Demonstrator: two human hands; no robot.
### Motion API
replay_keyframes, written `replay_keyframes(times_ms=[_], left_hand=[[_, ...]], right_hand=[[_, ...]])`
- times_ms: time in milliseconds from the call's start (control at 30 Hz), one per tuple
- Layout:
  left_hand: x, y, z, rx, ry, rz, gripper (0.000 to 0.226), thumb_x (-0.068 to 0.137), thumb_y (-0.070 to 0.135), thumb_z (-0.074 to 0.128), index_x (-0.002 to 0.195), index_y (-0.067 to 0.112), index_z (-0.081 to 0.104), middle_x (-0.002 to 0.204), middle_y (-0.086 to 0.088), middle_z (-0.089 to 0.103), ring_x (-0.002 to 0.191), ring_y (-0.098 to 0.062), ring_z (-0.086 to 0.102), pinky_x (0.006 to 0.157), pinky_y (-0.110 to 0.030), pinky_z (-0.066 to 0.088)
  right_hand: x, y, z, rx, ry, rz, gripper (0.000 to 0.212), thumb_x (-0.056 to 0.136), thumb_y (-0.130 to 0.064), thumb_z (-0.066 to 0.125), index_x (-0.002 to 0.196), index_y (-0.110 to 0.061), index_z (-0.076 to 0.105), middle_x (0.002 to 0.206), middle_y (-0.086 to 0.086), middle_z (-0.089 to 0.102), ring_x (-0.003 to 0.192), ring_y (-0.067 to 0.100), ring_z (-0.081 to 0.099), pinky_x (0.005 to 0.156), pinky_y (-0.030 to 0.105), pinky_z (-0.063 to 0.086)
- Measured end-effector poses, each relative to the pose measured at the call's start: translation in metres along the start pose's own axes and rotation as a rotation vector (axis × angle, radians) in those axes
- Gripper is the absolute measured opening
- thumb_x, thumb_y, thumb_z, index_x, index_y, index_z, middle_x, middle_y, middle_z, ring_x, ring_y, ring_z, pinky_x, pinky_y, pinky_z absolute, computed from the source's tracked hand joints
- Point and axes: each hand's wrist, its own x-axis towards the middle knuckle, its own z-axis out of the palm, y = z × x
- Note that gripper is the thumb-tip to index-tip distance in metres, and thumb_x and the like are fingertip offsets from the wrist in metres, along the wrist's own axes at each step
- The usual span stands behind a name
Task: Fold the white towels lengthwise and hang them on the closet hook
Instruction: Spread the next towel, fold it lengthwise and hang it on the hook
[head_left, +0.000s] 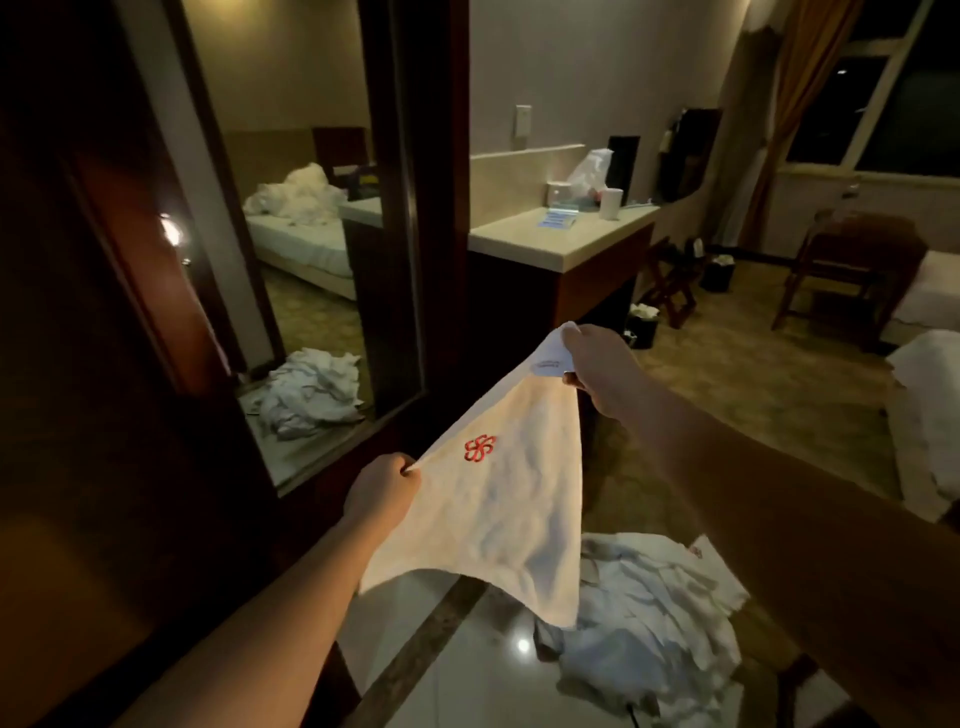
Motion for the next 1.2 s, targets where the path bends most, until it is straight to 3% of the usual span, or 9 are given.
replay_keyframes(times_ms=[167,267,367,533,667,833,1000,1100,1200], left_hand=[[-0.052,-0.067,-0.056,0.065,0.004,-0.121,0.022,0.100,0.030,0.049,0.115,0.021,0.062,0.111,-0.006,0.066,0.079,-0.015,0.056,0.060,-0.030,0.044],[-0.087,-0.107,-0.089,0.067,0.014,-0.164,0.037,0.101,0.028,0.048,0.135,0.013,0.054,0.128,-0.012,0.062,0.109,-0.028,0.061,0.084,-0.036,0.051],[-0.126,-0.135,-0.124,-0.007,0.136,-0.213,0.036,0.104,0.029,0.041,0.135,0.012,0.049,0.122,-0.014,0.061,0.108,-0.033,0.061,0.078,-0.037,0.045],[-0.210,-0.189,-0.187,-0.034,0.382,-0.204,0.019,0.107,0.033,0.036,0.113,0.019,0.047,0.078,-0.005,0.060,0.064,-0.022,0.061,0.053,-0.039,0.050],[-0.285,-0.241,-0.251,0.087,0.407,-0.120,0.026,0.105,0.038,0.043,0.124,0.022,0.050,0.081,0.006,0.058,0.066,-0.011,0.060,0.050,-0.025,0.043],[-0.361,-0.295,-0.334,0.486,0.206,-0.037,0.017,0.102,0.040,0.048,0.099,0.025,0.055,0.078,0.006,0.057,0.068,-0.010,0.056,0.052,-0.029,0.043],[-0.418,-0.331,-0.396,0.586,0.190,-0.091,0.022,0.102,0.032,0.047,0.086,0.023,0.058,0.084,0.004,0.055,0.076,-0.011,0.052,0.061,-0.029,0.044],[-0.451,-0.352,-0.424,0.406,0.307,-0.168,0.016,0.097,0.029,0.053,0.082,0.024,0.057,0.087,0.006,0.051,0.084,-0.013,0.050,0.065,-0.030,0.043],[-0.480,-0.367,-0.440,-0.221,0.486,-0.288,0.013,0.092,0.028,0.061,0.084,0.020,0.067,0.086,-0.003,0.064,0.079,-0.019,0.061,0.063,-0.031,0.045]], right_hand=[[-0.052,-0.031,0.020,-0.191,0.020,-0.152,0.044,0.098,-0.013,0.062,0.137,0.000,0.048,0.137,0.019,0.054,0.127,0.032,0.053,0.098,0.034,0.043],[-0.088,-0.050,0.041,0.098,-0.069,-0.061,0.038,0.100,-0.014,0.055,0.134,0.003,0.052,0.136,0.026,0.056,0.104,0.029,0.065,0.080,0.030,0.050],[-0.126,-0.058,0.058,0.239,-0.097,-0.025,0.038,0.100,-0.015,0.052,0.133,0.004,0.054,0.111,0.021,0.067,0.066,0.014,0.056,0.062,0.027,0.050],[-0.198,-0.067,0.089,0.271,-0.132,-0.027,0.032,0.100,-0.020,0.055,0.126,-0.001,0.060,0.081,0.004,0.057,0.063,0.011,0.053,0.062,0.026,0.048],[-0.262,-0.071,0.122,0.322,-0.135,-0.002,0.033,0.100,-0.022,0.058,0.127,-0.001,0.060,0.093,0.006,0.062,0.070,0.014,0.058,0.070,0.029,0.051],[-0.332,-0.082,0.162,0.315,-0.134,0.059,0.015,0.099,-0.021,0.060,0.102,-0.006,0.063,0.105,0.013,0.063,0.093,0.023,0.064,0.091,0.037,0.053],[-0.385,-0.108,0.201,0.302,-0.199,-0.037,0.031,0.098,-0.017,0.057,0.126,-0.005,0.061,0.085,0.005,0.058,0.065,0.016,0.053,0.061,0.029,0.046],[-0.409,-0.124,0.217,0.384,-0.252,-0.032,0.032,0.099,-0.023,0.057,0.130,-0.021,0.064,0.115,0.007,0.067,0.085,0.018,0.066,0.065,0.026,0.050],[-0.422,-0.135,0.233,0.475,-0.359,0.019,0.037,0.098,-0.021,0.061,0.134,-0.012,0.060,0.142,0.018,0.056,0.117,0.028,0.063,0.062,0.023,0.048]])
